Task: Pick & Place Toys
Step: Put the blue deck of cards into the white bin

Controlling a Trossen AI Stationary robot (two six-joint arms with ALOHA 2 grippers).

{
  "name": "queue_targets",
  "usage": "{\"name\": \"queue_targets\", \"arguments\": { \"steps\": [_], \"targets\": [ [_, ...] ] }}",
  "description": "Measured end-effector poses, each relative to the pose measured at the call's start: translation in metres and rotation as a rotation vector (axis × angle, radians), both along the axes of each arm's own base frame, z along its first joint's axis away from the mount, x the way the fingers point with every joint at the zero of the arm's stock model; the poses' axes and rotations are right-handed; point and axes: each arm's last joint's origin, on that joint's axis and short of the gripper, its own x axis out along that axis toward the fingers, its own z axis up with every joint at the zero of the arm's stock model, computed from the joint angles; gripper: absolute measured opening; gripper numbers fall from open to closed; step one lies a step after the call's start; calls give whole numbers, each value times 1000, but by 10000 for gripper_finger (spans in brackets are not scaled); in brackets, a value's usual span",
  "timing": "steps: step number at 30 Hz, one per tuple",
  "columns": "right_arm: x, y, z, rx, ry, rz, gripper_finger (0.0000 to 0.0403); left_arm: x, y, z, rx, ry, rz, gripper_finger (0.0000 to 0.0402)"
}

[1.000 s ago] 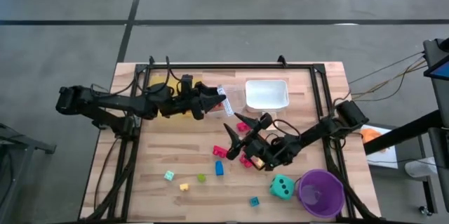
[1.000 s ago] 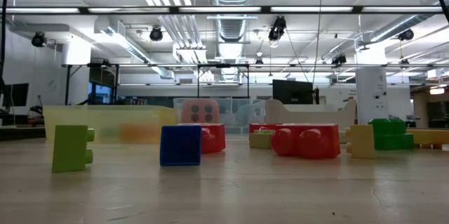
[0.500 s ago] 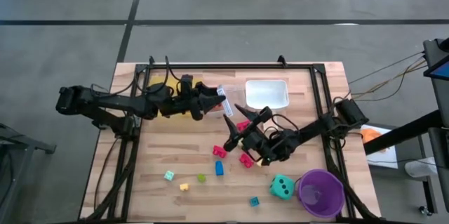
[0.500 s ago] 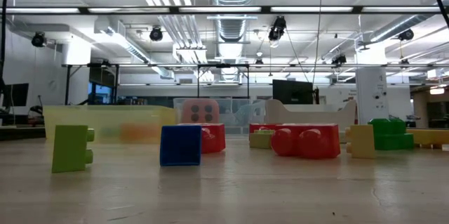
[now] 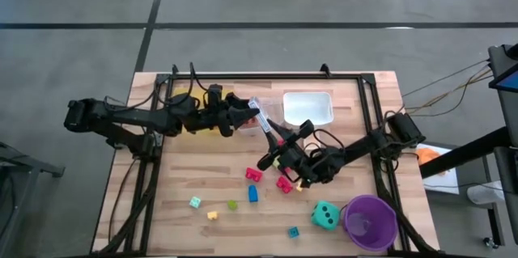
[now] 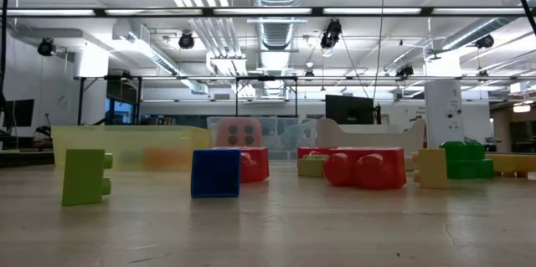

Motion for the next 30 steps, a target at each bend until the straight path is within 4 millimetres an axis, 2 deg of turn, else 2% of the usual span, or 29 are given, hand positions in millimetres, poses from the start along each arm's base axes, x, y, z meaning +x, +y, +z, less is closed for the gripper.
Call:
{"name": "queue_targets", "arguments": {
  "steps": [6, 10, 12, 19, 22, 27, 30],
  "targets": [
    [-2, 2, 1, 14, 10, -10, 61, 0, 0, -1, 2, 4, -12, 292],
    [-4, 7, 2, 25, 16, -11, 61, 1, -2, -2, 15, 16, -70, 365],
    [-6, 9, 3, 27, 12, -4, 61, 1, -3, -2, 20, 18, -91, 383],
    [-11, 14, 9, 46, -10, 18, 61, 0, -3, -1, 27, 19, -98, 314],
    [-14, 19, 11, 46, -4, 28, 61, -5, -4, 2, 77, 32, -94, 297],
    [-22, 24, 17, 110, -28, 15, 61, -20, -4, 4, 152, 124, -95, 307],
    [-32, 18, 32, 174, -69, -17, 61, -31, -3, 9, 153, 146, -83, 329]
  ]
}}
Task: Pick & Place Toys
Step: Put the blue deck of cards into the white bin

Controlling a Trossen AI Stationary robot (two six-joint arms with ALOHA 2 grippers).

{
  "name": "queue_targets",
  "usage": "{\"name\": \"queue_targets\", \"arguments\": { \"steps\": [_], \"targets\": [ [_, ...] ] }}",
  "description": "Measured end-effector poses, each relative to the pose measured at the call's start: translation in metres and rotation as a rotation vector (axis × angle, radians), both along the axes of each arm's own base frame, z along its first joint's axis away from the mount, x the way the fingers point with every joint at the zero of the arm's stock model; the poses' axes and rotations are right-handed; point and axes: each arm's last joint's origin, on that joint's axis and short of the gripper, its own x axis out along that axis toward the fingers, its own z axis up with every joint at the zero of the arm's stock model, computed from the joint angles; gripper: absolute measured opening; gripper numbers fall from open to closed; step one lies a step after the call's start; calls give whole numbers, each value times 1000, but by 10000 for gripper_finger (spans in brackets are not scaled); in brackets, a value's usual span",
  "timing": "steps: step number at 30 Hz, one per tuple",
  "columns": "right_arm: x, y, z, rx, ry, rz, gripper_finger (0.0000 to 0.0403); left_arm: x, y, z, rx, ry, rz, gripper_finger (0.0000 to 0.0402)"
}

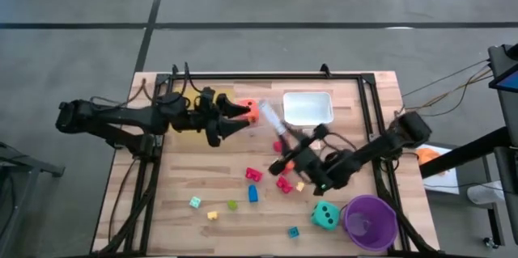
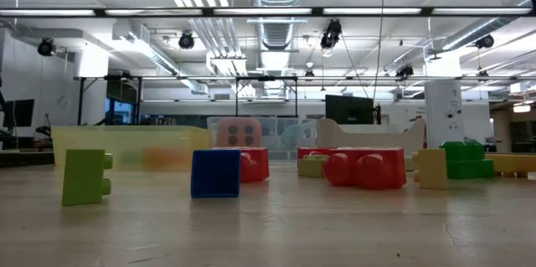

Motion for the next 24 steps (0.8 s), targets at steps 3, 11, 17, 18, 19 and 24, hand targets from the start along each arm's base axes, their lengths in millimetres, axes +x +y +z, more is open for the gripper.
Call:
{"name": "queue_targets", "arguments": {
  "steps": [3, 11, 17, 18, 19, 24],
  "targets": [
    [-3, -1, 1, 12, 21, -16, 61, -6, 0, 0, -1, 18, 10, 347],
    [-24, -8, 23, 65, 11, -36, 61, -15, -7, -9, 5, 163, -17, 366],
    [-48, -20, 41, 100, 8, -23, 61, -19, -11, -25, -20, 334, -26, 367],
    [-52, -23, 44, 108, 4, -22, 61, -19, -11, -28, -17, 357, -19, 367],
    [-55, -27, 46, 115, 2, -21, 61, -20, -12, -29, -13, 374, -14, 367],
    [-81, -49, 59, 177, -35, -8, 61, -22, -15, -37, -8, 453, 4, 367]
  ]
}}
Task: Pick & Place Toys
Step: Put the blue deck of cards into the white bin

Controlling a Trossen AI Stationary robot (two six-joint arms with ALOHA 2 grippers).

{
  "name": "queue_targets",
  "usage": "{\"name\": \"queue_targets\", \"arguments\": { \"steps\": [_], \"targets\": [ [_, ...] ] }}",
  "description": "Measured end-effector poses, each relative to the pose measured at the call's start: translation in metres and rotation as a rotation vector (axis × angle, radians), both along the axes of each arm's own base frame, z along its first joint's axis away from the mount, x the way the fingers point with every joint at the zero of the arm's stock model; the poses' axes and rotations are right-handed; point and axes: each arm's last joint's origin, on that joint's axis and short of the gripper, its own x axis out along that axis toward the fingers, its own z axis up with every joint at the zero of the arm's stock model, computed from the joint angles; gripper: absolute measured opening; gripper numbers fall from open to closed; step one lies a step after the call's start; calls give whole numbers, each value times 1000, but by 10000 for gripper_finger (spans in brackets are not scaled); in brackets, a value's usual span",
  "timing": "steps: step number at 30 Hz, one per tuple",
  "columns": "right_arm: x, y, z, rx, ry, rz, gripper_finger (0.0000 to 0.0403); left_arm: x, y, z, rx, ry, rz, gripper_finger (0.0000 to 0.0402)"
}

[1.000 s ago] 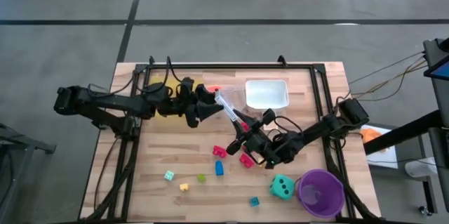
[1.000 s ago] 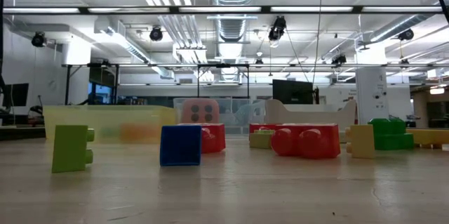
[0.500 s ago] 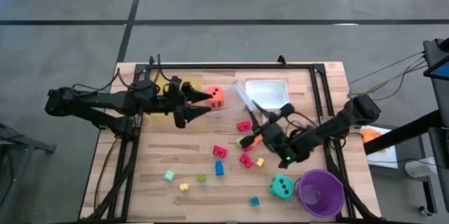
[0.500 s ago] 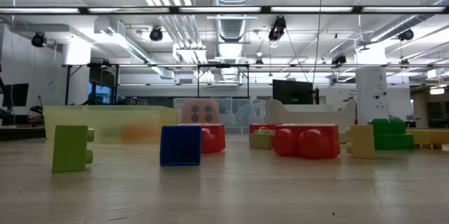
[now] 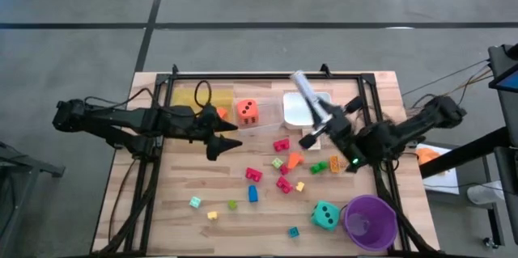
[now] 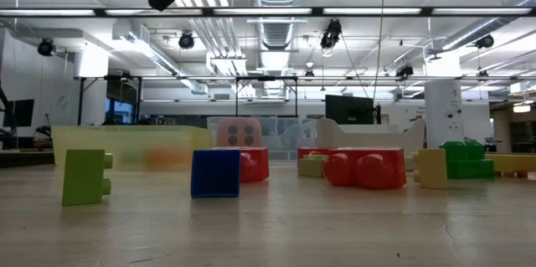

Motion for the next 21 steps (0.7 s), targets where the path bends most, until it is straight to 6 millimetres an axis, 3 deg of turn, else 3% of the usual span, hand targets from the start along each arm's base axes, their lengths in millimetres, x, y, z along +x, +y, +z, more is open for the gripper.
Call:
{"name": "queue_targets", "arguments": {
  "steps": [4, 8, 13, 18, 21],
  "targets": [
    [-14, -15, -3, 51, 37, 98, 61, 2, -7, -8, 8, 65, -118, 367],
    [-31, -41, -4, 299, 0, 318, 61, 0, -15, -10, 76, 85, -204, 367],
    [-39, -73, -17, 549, 0, 219, 61, -3, -21, -13, 197, 116, -89, 367],
    [-38, -96, -16, 757, -50, 312, 61, -9, -20, -19, 276, 198, 91, 367],
    [-38, -108, -19, 837, -66, 262, 61, -12, -22, -24, 277, 230, 105, 367]
  ]
}}
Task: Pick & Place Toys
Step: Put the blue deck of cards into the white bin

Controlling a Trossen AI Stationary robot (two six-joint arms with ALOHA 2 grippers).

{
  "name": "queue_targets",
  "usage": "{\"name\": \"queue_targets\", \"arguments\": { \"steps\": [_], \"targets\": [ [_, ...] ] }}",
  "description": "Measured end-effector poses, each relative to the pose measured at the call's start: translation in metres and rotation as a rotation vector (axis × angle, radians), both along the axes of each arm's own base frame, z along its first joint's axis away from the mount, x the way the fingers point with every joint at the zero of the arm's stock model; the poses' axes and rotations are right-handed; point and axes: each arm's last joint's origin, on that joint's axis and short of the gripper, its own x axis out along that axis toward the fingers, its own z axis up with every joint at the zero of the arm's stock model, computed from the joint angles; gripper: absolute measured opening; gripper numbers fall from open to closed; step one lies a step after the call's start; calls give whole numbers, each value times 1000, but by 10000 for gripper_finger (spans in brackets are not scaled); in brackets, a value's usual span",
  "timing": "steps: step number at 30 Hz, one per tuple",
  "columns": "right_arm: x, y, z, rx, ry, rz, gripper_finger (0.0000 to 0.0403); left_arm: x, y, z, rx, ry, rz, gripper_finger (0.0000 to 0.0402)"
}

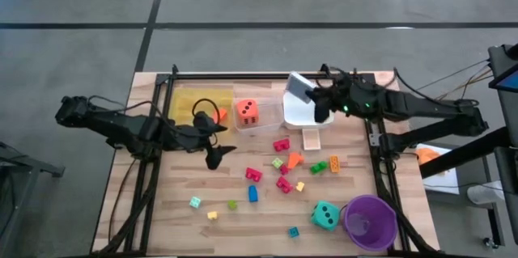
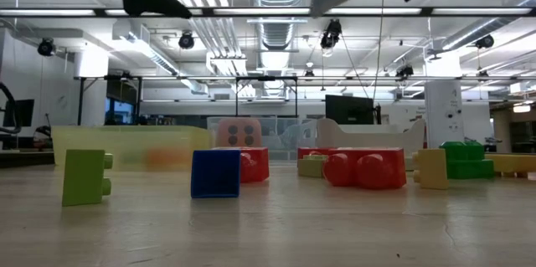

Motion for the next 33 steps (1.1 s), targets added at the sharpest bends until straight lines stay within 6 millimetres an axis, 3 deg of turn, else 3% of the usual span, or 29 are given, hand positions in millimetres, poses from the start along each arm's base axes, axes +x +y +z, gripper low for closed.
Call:
{"name": "queue_targets", "arguments": {
  "steps": [7, 11, 23, 33],
  "targets": [
    [-9, -25, -5, 237, 123, -86, 61, -6, 1, -23, -52, 71, 60, 367],
    [-5, -38, -10, 319, 158, -157, 61, -6, 2, -21, -7, 87, 31, 367],
    [29, -91, -61, 536, 383, -209, 61, -15, 4, -13, 55, 99, -16, 367],
    [53, -110, -86, 611, 615, -207, 61, -17, 4, -15, 70, 128, -22, 367]
  ]
}}
